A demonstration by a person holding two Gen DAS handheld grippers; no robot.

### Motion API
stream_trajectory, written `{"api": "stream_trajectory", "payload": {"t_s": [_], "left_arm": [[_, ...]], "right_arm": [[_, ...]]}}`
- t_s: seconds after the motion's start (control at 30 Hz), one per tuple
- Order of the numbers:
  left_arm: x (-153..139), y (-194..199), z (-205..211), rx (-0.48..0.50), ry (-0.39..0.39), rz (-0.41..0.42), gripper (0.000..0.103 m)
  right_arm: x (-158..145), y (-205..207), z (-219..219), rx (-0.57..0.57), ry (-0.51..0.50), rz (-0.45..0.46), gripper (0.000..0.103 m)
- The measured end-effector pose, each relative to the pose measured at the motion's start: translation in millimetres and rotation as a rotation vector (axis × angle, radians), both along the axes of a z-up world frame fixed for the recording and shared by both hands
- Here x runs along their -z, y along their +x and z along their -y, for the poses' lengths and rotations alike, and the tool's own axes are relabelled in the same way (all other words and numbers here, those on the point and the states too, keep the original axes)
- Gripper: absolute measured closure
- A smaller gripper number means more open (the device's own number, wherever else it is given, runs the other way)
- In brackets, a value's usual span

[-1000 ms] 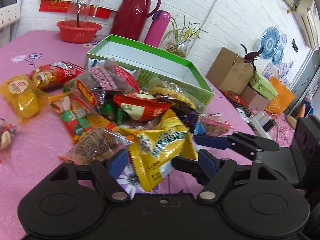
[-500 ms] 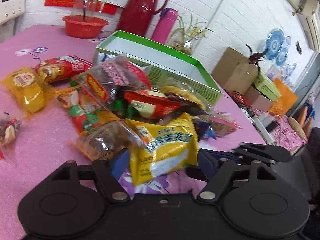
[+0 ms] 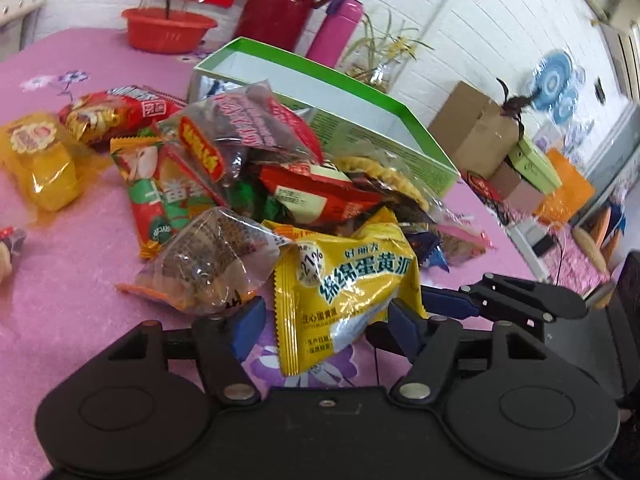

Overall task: Organize snacks
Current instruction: 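Lift the yellow packet with the left tool and drop it into the box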

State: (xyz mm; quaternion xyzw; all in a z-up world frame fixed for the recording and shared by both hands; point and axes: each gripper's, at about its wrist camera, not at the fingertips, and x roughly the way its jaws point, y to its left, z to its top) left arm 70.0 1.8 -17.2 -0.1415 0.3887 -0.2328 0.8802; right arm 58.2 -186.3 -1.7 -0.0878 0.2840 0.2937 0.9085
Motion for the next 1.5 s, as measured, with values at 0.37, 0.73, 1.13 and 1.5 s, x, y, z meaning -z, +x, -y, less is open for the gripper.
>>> {"api": "stream_trajectory", "payload": {"t_s": [0.37, 0.73, 1.13, 1.5], "left_arm": [[-5.4, -8.4, -2.6, 0.017, -0.045, -0.013, 0.085], [-71.6, -15.9, 9.2, 0.066, -0.058, 0.195, 0.085], [-87.7, 81.4, 33.3, 0.109, -0.030, 0.224, 0.085], [-64.0, 137.5, 44.1, 0.047, 0.047, 0.189, 0.000]], "right_arm": [[-4.6, -9.3, 1.3, 0.013, 0.040, 0.042, 0.079], [-60.5, -22.7, 16.6, 0.044, 0.087, 0.233, 0.079], [-67.2, 58.6, 27.7, 0.159, 0.104, 0.303, 0.079], [-35.5, 115.6, 38.0, 0.240, 0.122, 0.151, 0.036]]}}
